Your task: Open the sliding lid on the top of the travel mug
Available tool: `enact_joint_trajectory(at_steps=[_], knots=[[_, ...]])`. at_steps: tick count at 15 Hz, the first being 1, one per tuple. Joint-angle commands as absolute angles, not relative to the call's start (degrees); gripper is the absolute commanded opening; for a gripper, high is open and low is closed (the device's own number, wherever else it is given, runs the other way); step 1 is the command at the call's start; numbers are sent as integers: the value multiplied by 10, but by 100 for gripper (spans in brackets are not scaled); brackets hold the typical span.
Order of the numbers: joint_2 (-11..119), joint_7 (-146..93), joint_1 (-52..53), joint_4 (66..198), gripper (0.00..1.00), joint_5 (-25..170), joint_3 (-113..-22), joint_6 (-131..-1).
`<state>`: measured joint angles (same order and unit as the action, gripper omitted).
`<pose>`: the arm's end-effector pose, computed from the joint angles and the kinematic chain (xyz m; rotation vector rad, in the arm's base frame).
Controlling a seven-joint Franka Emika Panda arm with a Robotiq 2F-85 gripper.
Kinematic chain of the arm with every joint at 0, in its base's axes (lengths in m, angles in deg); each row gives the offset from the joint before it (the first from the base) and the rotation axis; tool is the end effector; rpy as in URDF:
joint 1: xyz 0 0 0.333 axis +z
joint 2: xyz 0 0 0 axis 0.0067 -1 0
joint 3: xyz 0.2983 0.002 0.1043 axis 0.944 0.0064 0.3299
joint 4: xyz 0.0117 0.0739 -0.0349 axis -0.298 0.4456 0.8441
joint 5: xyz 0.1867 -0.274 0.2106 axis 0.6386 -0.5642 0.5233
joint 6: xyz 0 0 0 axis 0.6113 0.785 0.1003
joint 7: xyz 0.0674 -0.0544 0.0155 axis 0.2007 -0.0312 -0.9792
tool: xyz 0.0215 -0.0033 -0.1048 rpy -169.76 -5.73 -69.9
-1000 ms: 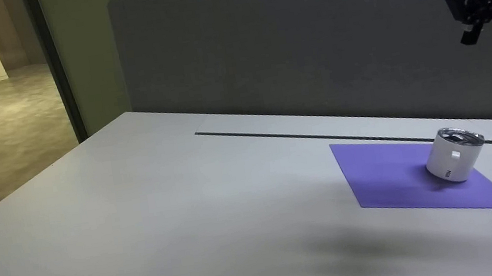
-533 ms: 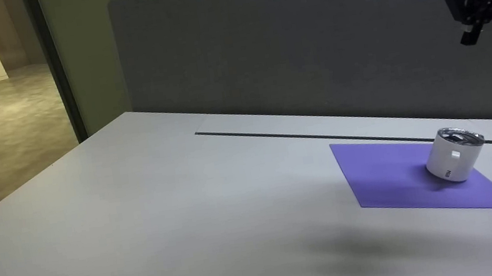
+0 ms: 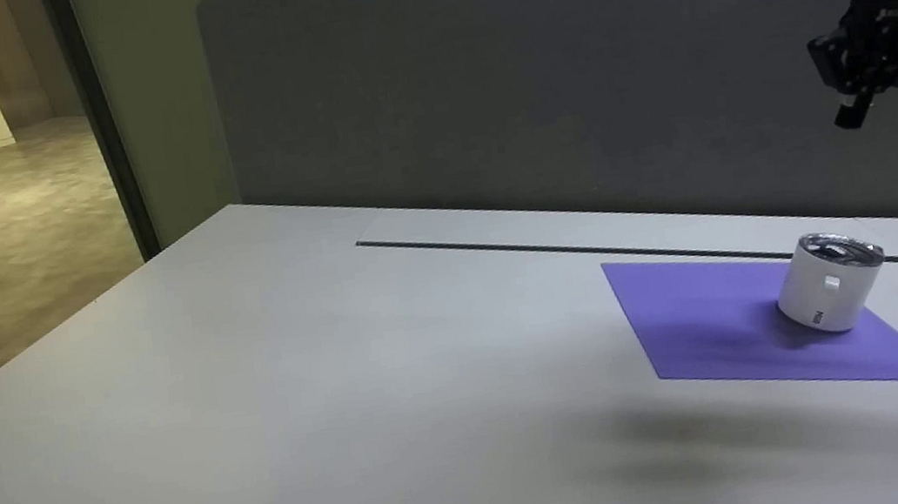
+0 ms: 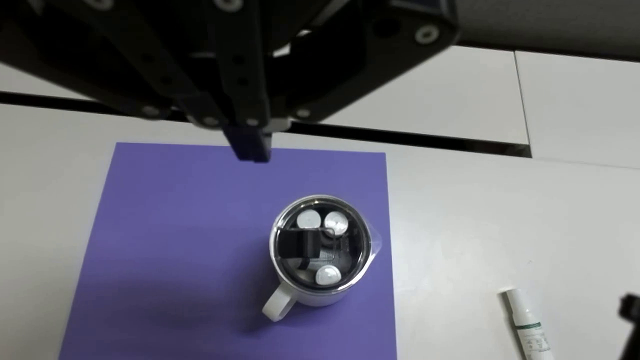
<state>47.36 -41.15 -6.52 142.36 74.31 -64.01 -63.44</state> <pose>0.6532 -0.0769 0.3319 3.1029 0.1136 0.1478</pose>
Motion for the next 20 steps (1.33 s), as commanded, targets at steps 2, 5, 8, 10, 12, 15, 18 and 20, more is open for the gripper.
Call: enact_joint_trajectory(at_steps=[2, 5, 8, 10, 12, 15, 18, 20], knots=[[433, -428, -73, 1424, 0, 751, -642, -665], [405, -435, -78, 1423, 0, 752, -639, -685], [383, -444, -81, 1421, 0, 749, -637, -703], [372, -450, -83, 1421, 0, 749, -635, -715], [363, -453, -82, 1422, 0, 746, -635, -720], [354, -454, -83, 1424, 0, 745, -636, -729], [347, -452, -82, 1422, 0, 744, -637, -728], [346, -447, -78, 1423, 0, 737, -642, -730]])
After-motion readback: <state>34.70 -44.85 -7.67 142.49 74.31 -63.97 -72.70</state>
